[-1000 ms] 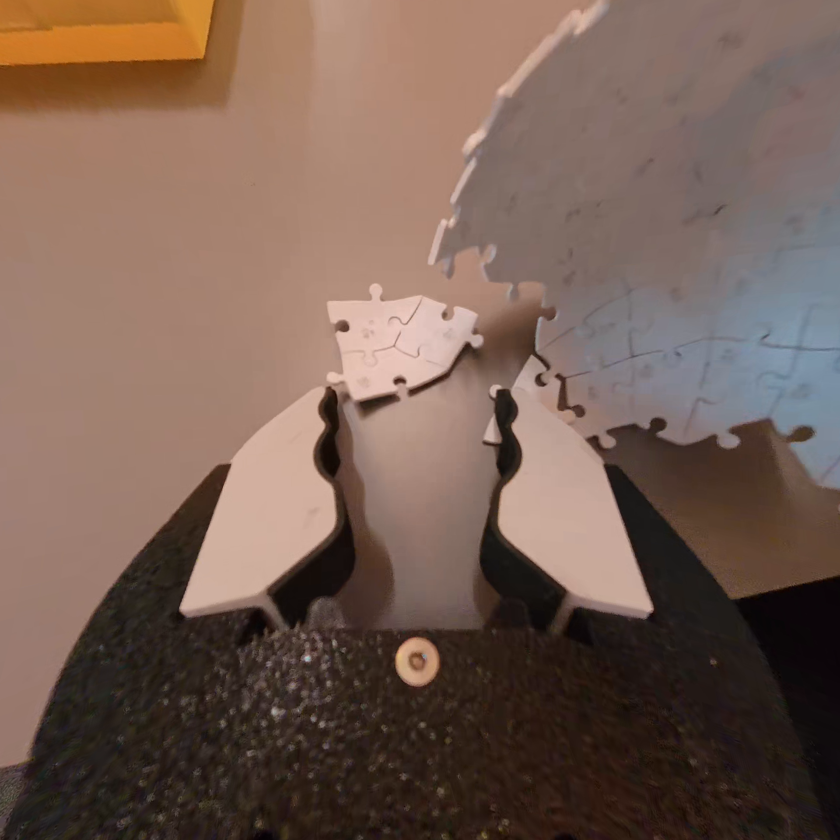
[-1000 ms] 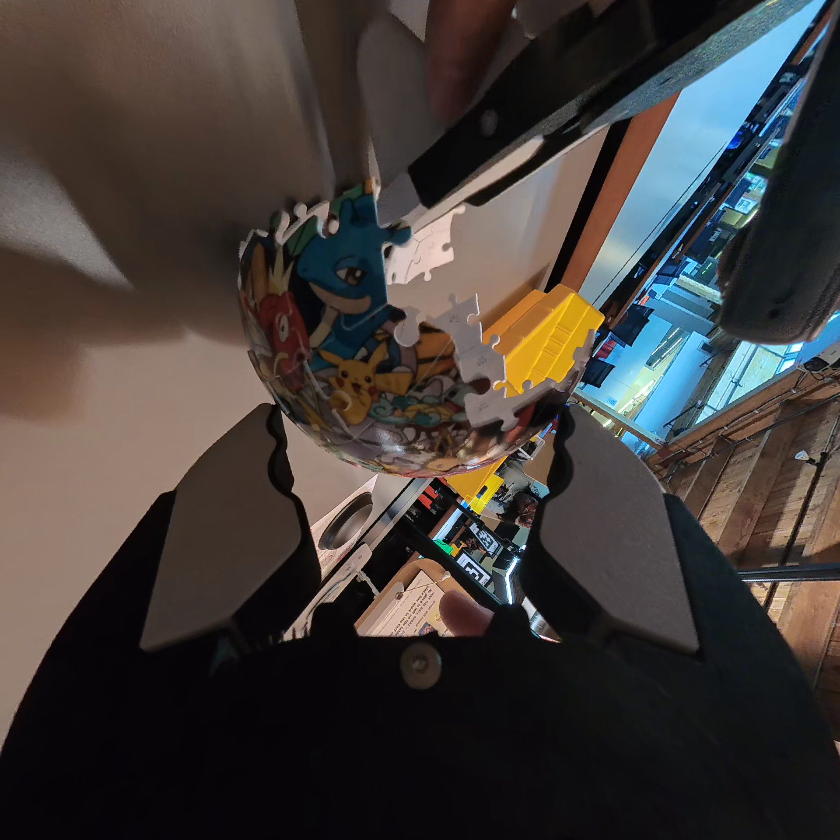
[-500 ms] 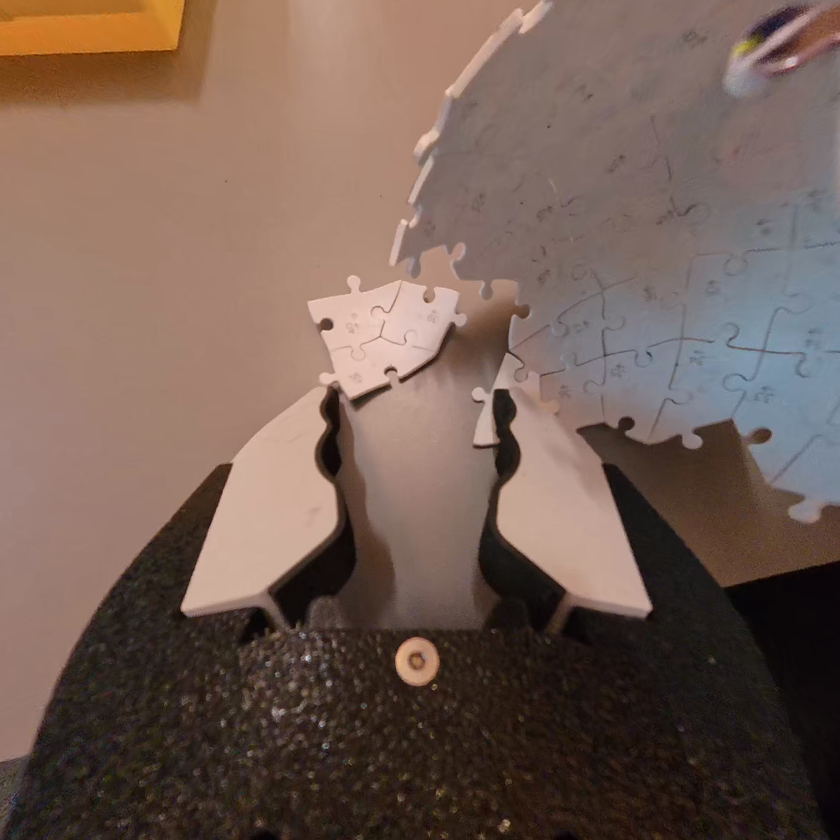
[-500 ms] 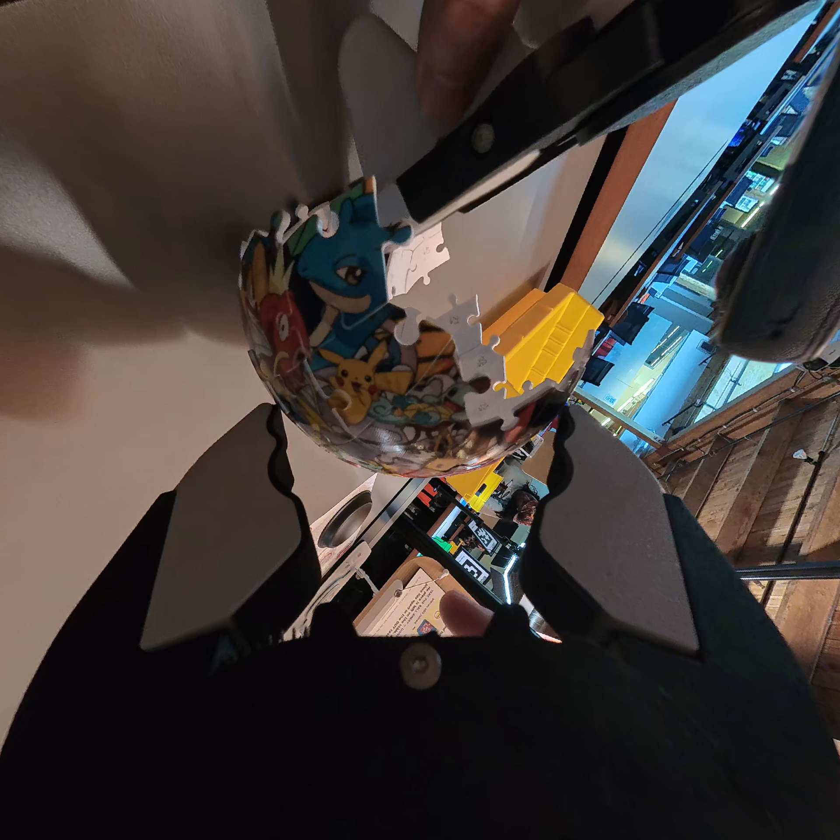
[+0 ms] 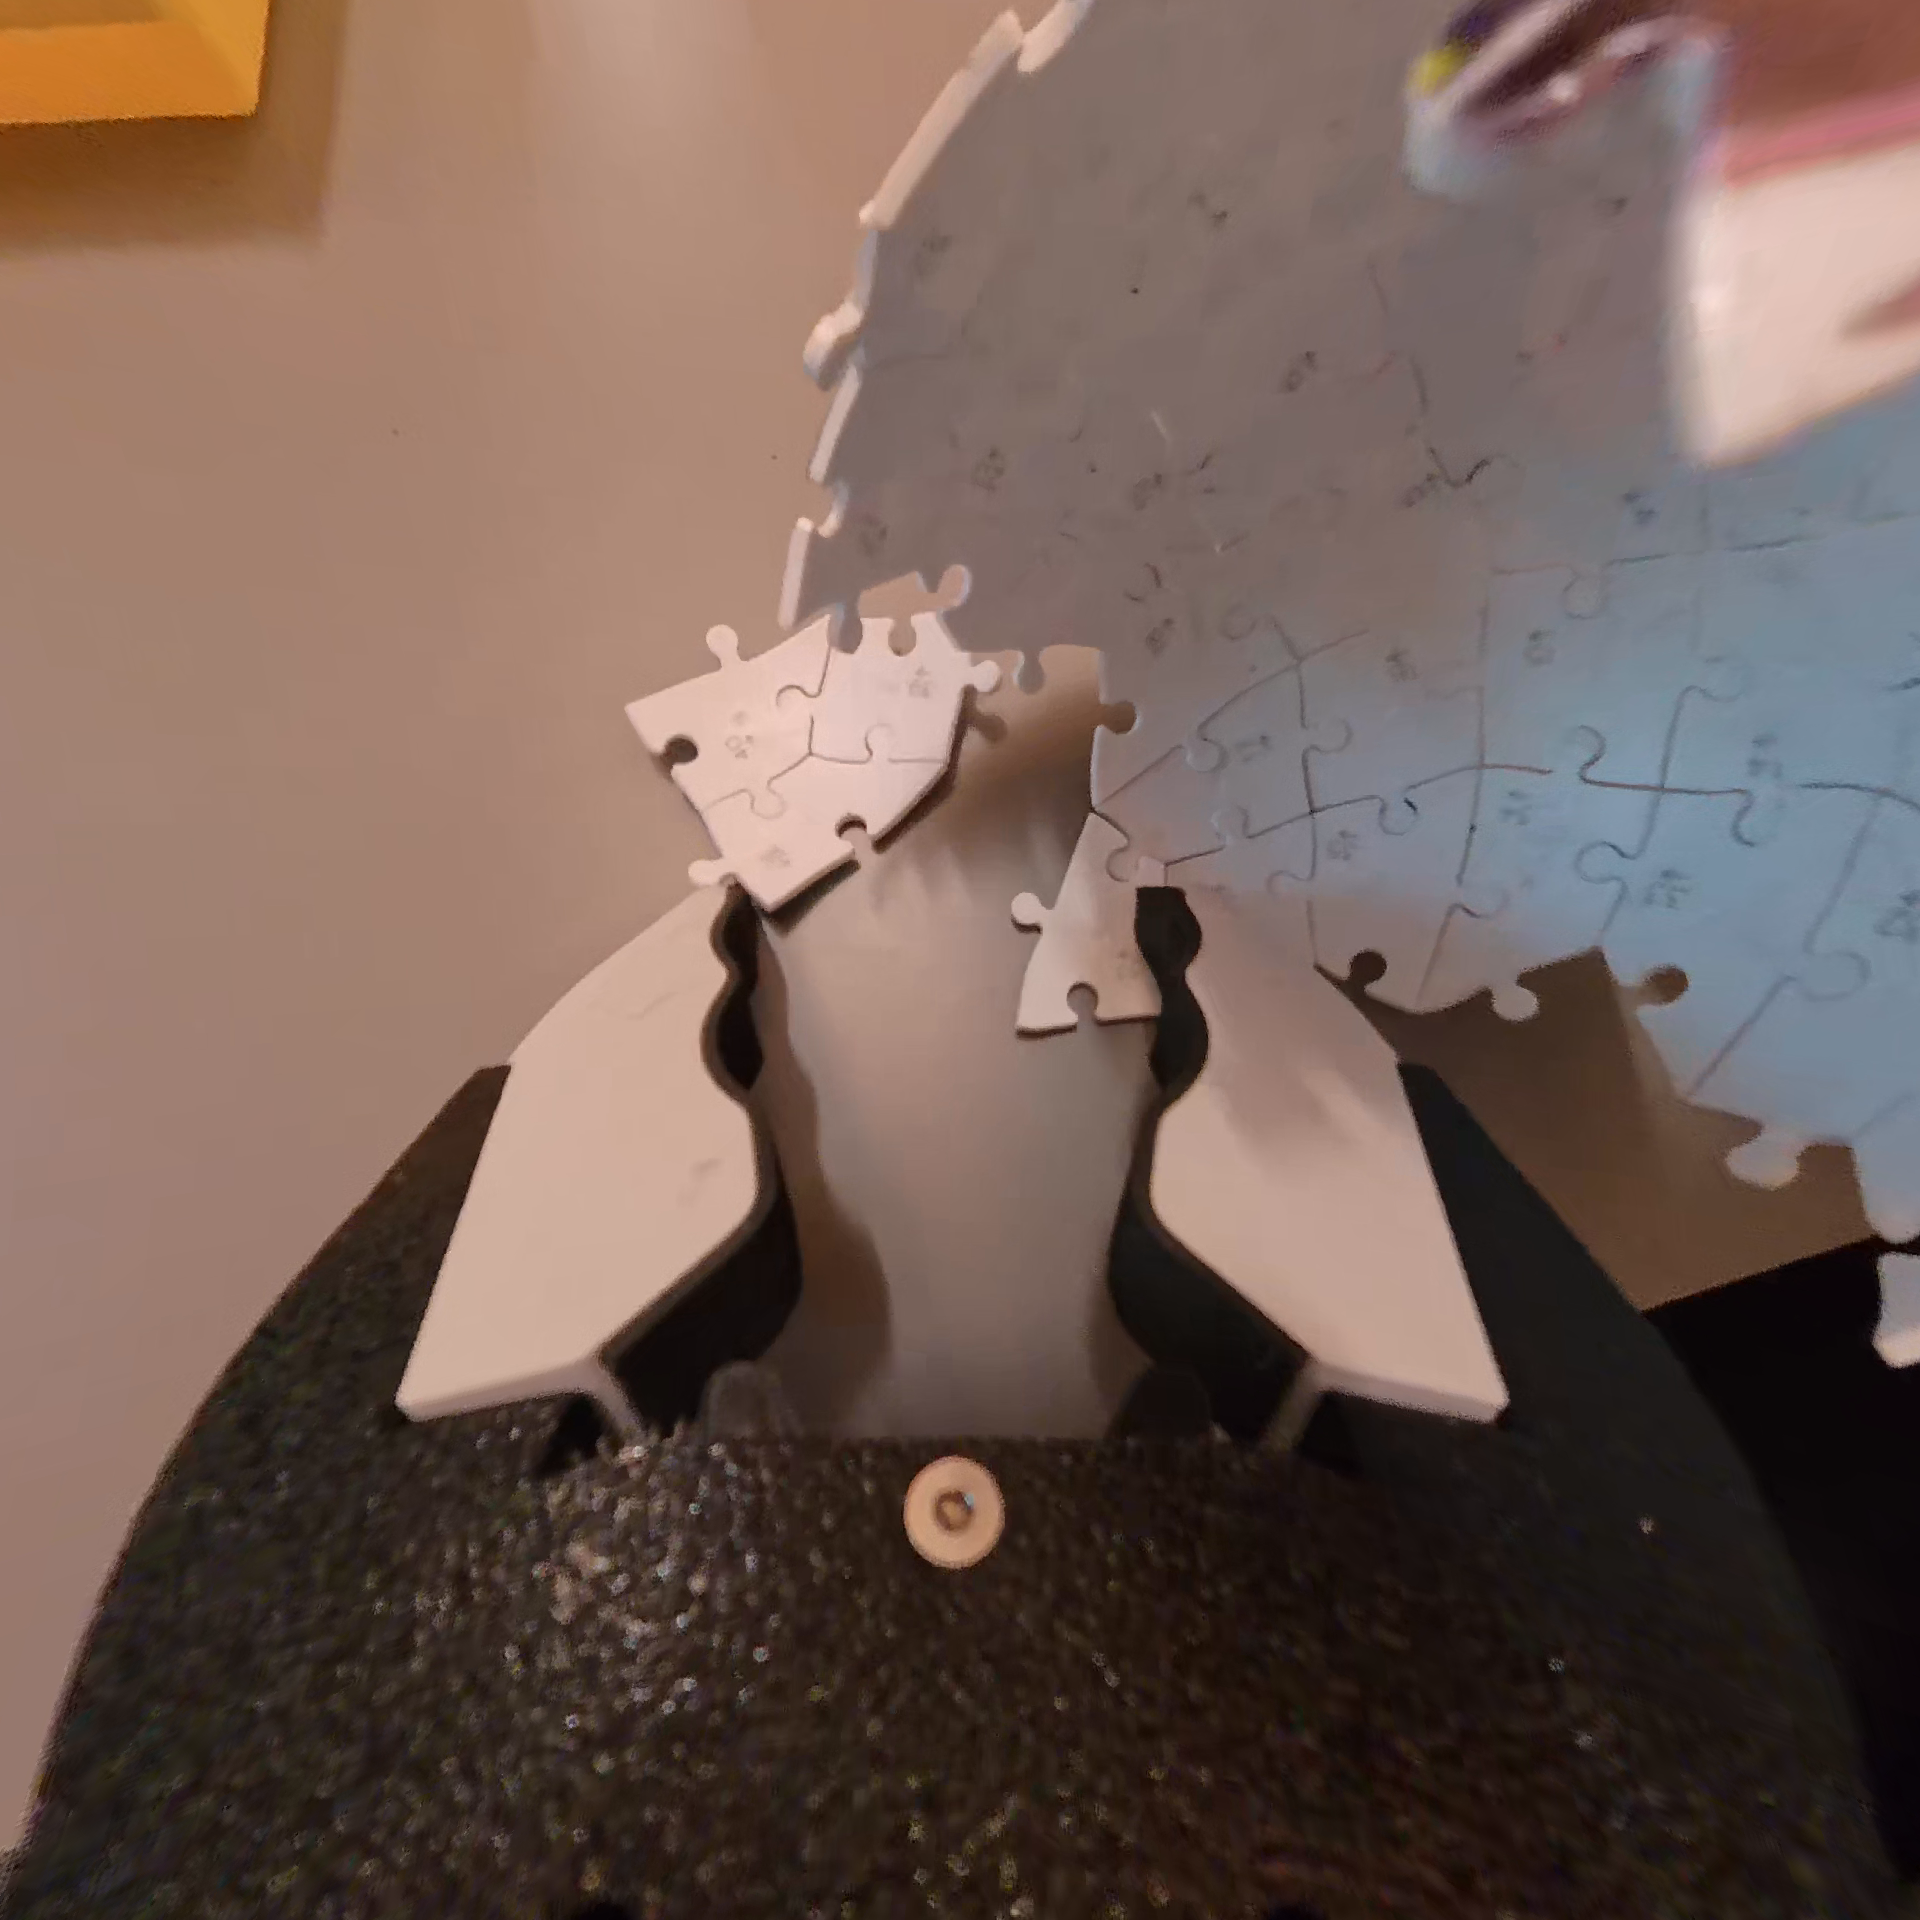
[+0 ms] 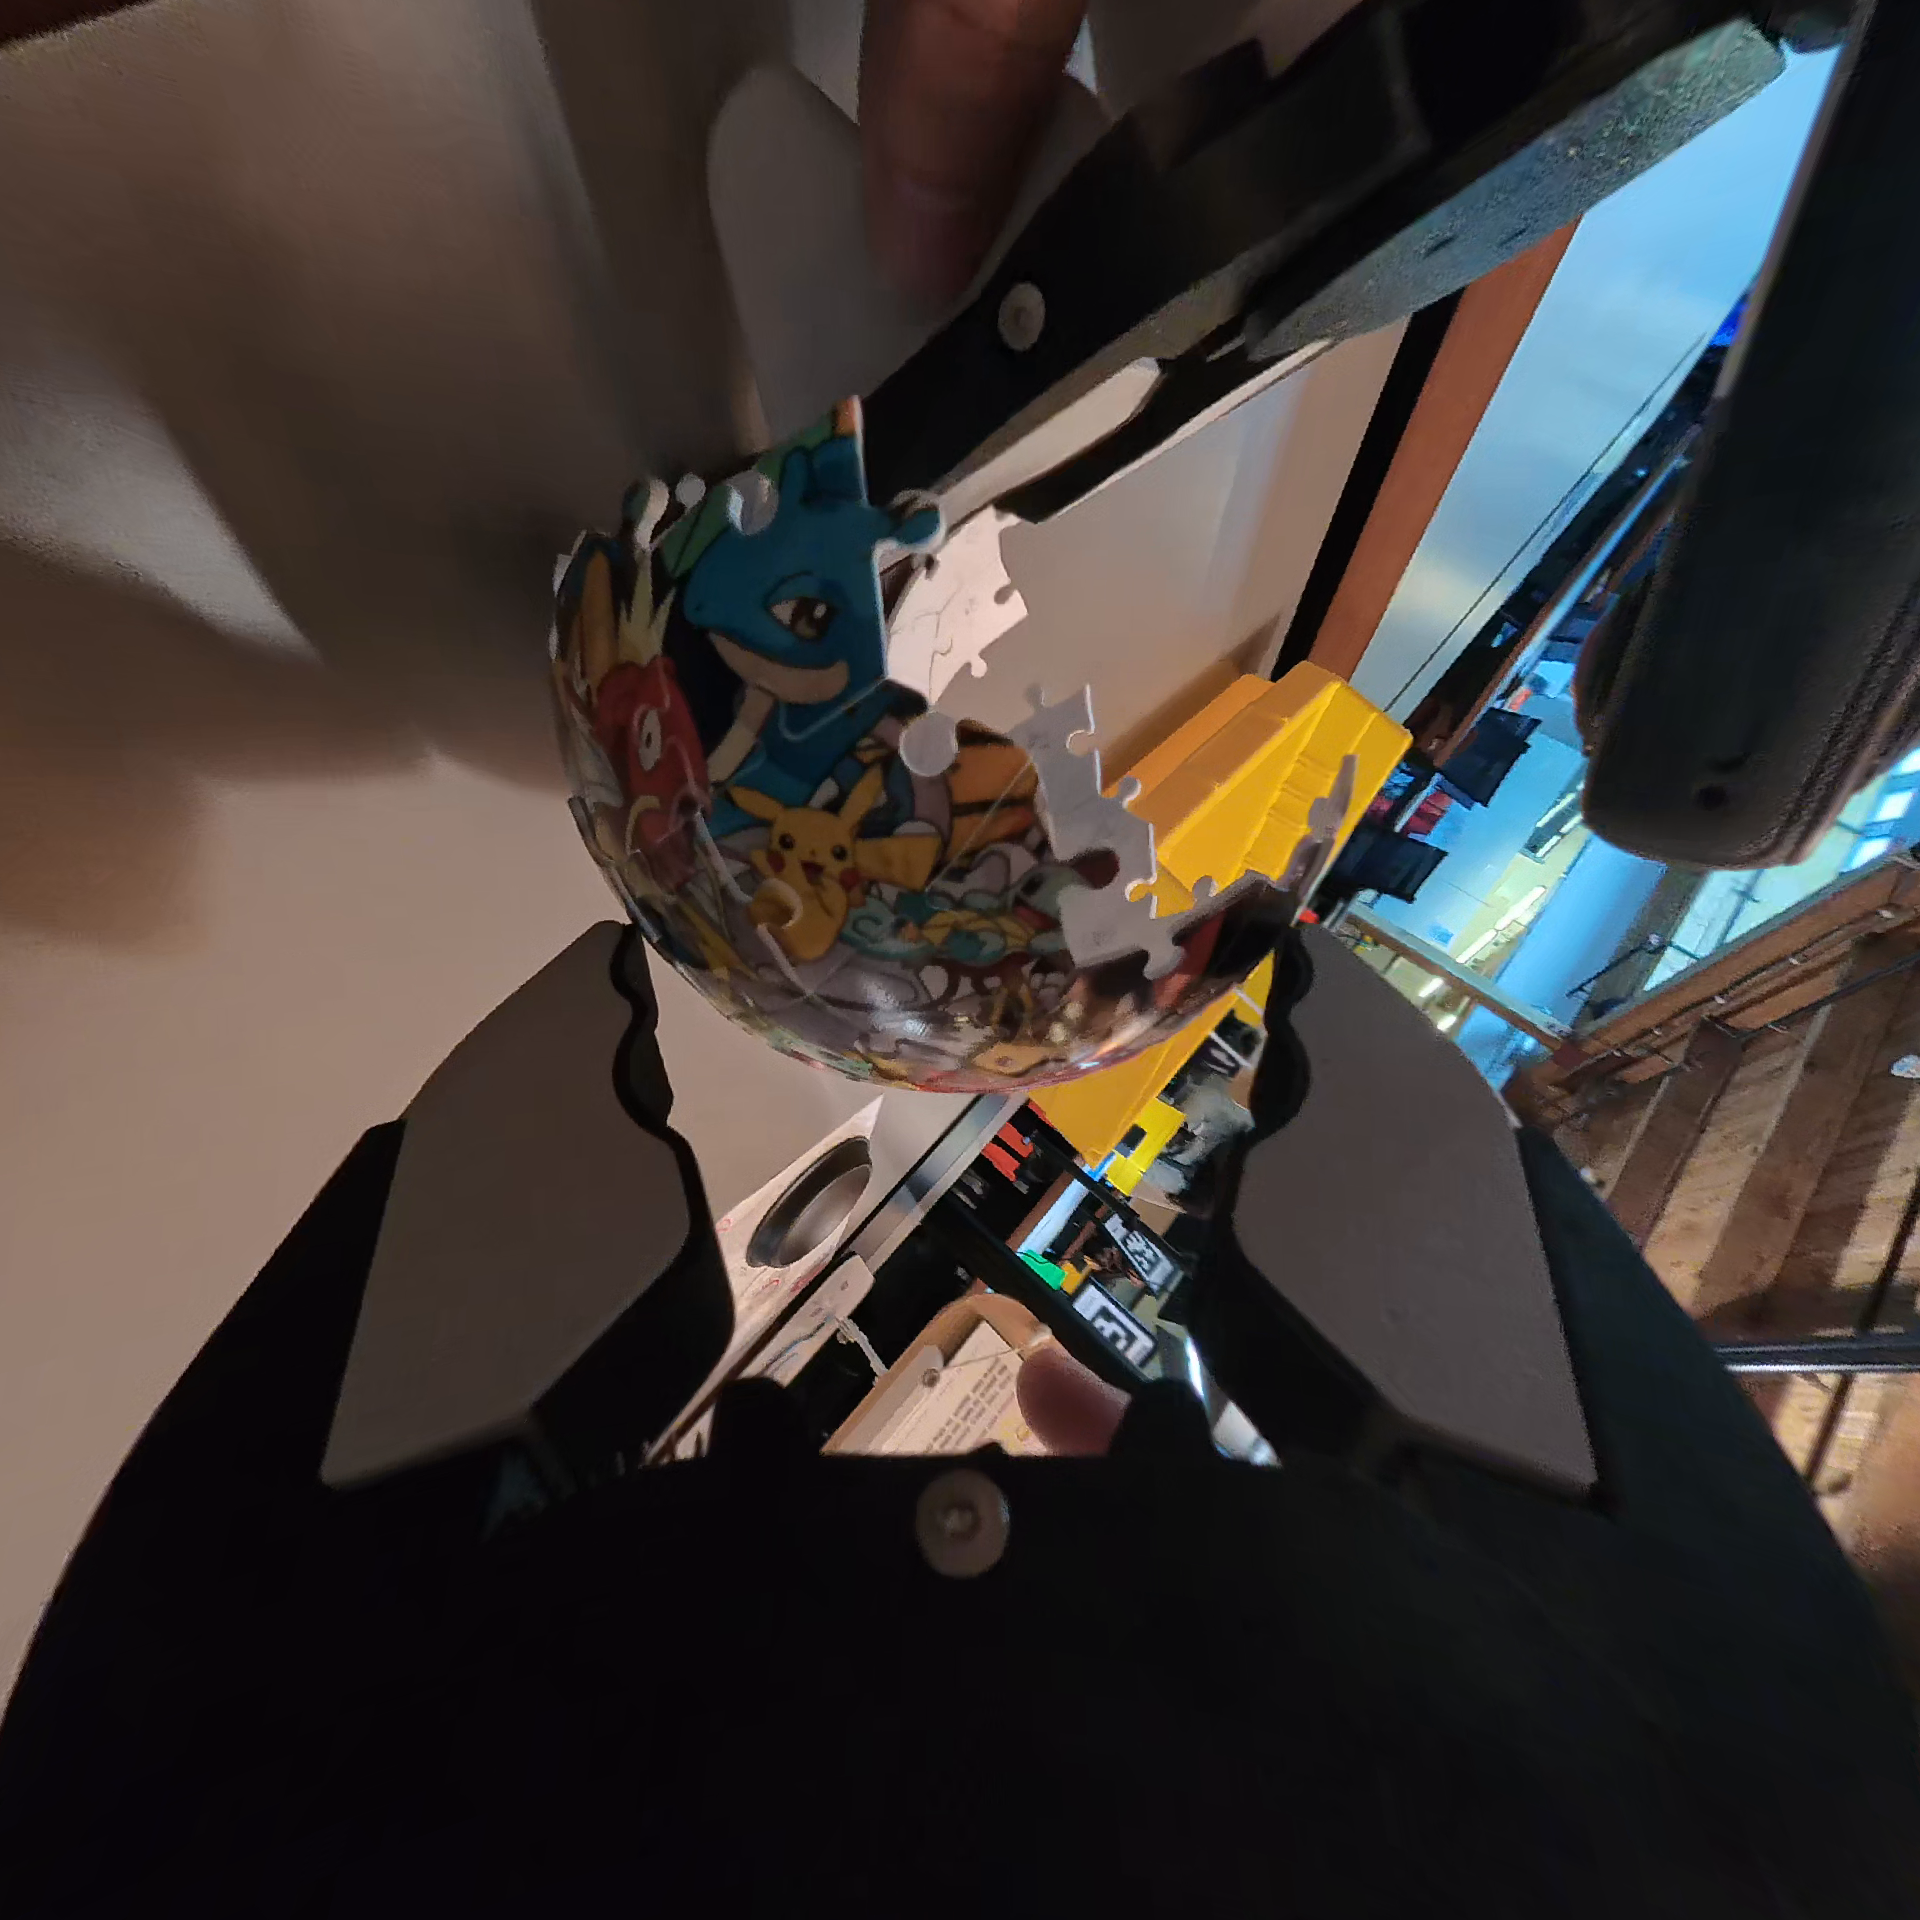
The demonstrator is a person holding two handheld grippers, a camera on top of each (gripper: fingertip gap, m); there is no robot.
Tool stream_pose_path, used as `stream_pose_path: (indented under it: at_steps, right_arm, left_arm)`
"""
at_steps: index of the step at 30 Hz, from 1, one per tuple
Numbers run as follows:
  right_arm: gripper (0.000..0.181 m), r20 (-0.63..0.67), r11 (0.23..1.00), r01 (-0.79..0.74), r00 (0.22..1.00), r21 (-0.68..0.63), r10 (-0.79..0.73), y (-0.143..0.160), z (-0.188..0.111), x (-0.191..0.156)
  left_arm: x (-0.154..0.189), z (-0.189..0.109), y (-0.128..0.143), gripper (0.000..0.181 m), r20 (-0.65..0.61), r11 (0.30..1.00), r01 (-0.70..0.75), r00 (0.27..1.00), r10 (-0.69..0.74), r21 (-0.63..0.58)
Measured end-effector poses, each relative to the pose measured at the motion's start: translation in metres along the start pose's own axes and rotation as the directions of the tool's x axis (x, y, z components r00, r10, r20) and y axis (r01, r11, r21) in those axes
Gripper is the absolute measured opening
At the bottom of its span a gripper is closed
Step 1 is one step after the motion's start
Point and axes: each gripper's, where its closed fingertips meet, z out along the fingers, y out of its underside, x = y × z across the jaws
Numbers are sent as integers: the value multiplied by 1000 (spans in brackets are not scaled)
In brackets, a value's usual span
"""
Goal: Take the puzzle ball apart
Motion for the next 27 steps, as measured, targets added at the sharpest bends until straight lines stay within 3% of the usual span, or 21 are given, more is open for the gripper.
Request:
stream_pose_path:
  at_steps: [6, 11, 17, 22, 27]
  right_arm:
    - [112, 85, 997, -40, 996, 65, 34, 0, 4, 3]
    - [111, 136, 999, -29, 990, 46, 23, 5, 10, 5]
    - [110, 109, 1000, 27, 994, 5, -28, 5, 7, 8]
    - [108, 73, 996, 87, 994, -30, -85, -1, 4, 11]
    - [108, 25, 995, 92, 995, -29, -91, -9, -2, 9]
  left_arm:
    - [-6, 1, -1, 84, 5, 1000, -7, 1000, 7, 18]
    - [-6, 2, -2, 80, -4, 999, -1, 1000, 1, 33]
    - [-12, -6, -8, 71, -50, 989, 116, 992, -112, 96]
    - [-9, -3, 3, 78, 6, 1000, 17, 1000, -17, 26]
    - [-9, -4, 3, 76, 10, 999, 20, 1000, -20, 31]
